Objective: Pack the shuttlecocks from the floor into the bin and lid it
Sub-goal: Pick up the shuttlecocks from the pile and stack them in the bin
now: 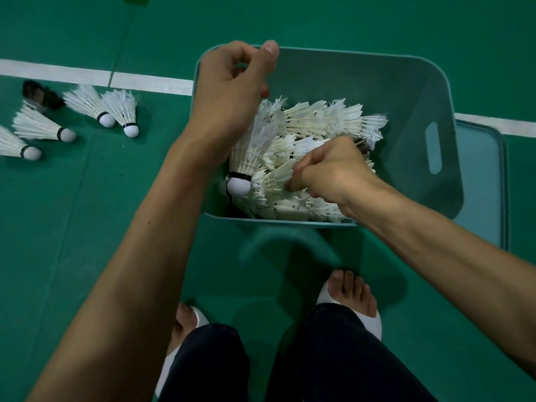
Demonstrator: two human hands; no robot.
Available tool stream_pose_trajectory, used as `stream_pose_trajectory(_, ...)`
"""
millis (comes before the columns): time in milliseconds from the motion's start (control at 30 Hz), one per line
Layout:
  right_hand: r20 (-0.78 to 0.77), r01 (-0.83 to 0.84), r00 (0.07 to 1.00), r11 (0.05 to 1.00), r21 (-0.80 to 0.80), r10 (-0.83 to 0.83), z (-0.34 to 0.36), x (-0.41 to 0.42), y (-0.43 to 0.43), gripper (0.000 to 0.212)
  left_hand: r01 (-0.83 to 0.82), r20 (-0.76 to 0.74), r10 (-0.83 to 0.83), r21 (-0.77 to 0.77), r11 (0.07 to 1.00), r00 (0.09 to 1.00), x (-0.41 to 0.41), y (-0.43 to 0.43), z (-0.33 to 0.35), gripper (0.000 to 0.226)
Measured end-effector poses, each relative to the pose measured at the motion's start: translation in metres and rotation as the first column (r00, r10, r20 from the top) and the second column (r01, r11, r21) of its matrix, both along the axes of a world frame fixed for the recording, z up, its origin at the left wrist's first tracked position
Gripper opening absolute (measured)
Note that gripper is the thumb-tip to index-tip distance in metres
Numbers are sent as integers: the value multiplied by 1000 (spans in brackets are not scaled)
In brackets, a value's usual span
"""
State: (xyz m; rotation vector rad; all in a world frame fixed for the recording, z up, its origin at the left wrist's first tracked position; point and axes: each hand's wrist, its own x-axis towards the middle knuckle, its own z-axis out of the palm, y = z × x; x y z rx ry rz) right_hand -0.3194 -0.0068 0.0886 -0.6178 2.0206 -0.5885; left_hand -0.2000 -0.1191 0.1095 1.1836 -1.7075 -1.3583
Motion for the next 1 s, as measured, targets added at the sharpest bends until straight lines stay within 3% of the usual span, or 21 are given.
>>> stream_pose_trajectory(233,200,29,978,989,143,-58,-7,18,-11,33,27,12,-27,-26,999,1000,-7,1,-2,35)
stream_pose_trajectory(367,217,-183,965,969,167,145,8,10,-11,39,76,45,-75,-13,997,996,-10,5,0,33)
stream_pose_trajectory(467,91,-274,959,959,77,267,33,-16,-4,32,105,45,-107,34,994,993,-11,6,-2,29)
stream_pose_trajectory(533,0,-241,970,967,-79,242,48,-38,0,22,113,50,-117,65,991,992,-14,7,-1,30)
stream_pose_trajectory(667,80,-198,968,919,-341,238,54,-48,3,26,143,-11,-143,146,979,990,-28,14,-1,34)
stream_pose_trajectory(900,85,-261,940,857,-444,330,43,-33,12,2,145,-31,-142,188,972,989,-33,22,-8,34)
stream_pose_trajectory(1000,-4,-155,985,886,-437,171,34,-34,20,3,148,-1,-149,153,977,989,-24,23,-3,32)
